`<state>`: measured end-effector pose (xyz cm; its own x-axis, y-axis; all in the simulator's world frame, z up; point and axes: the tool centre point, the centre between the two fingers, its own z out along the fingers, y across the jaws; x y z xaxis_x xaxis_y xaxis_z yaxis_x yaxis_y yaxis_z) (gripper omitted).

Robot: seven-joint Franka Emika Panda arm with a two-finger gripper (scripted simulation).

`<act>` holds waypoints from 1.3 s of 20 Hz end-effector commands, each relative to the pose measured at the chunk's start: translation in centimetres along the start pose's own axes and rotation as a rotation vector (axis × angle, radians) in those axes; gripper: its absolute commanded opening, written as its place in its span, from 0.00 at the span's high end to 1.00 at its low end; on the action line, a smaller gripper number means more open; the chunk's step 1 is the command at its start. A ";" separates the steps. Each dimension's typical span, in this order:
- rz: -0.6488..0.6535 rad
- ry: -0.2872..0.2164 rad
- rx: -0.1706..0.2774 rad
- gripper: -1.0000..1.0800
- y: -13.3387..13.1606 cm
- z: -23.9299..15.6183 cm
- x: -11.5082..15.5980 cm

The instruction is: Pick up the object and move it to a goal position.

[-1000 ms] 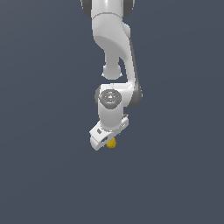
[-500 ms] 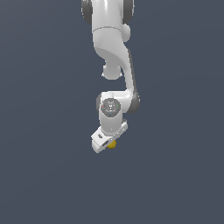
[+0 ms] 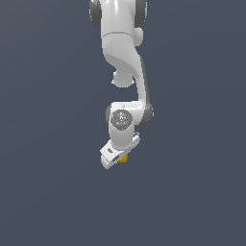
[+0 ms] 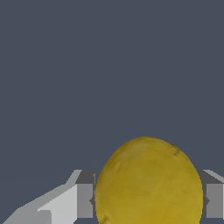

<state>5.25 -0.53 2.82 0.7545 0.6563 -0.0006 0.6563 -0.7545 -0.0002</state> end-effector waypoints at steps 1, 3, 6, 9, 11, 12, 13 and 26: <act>0.000 0.000 0.000 1.00 0.0 0.0 0.0; 0.000 0.000 0.000 1.00 0.0 0.0 0.0; 0.000 0.000 0.000 1.00 0.0 0.0 0.0; 0.000 0.000 0.000 1.00 -0.2 -0.4 0.0; 0.000 0.000 0.000 1.00 -0.4 -0.9 0.1; 0.000 0.000 0.000 1.00 -0.5 -1.2 0.1; 0.000 0.000 0.000 1.00 -0.7 -1.6 0.2; -0.001 -0.001 -0.001 1.00 -5.1 -11.9 1.4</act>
<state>3.28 3.56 12.99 0.7541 0.6567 -0.0029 0.6567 -0.7541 -0.0005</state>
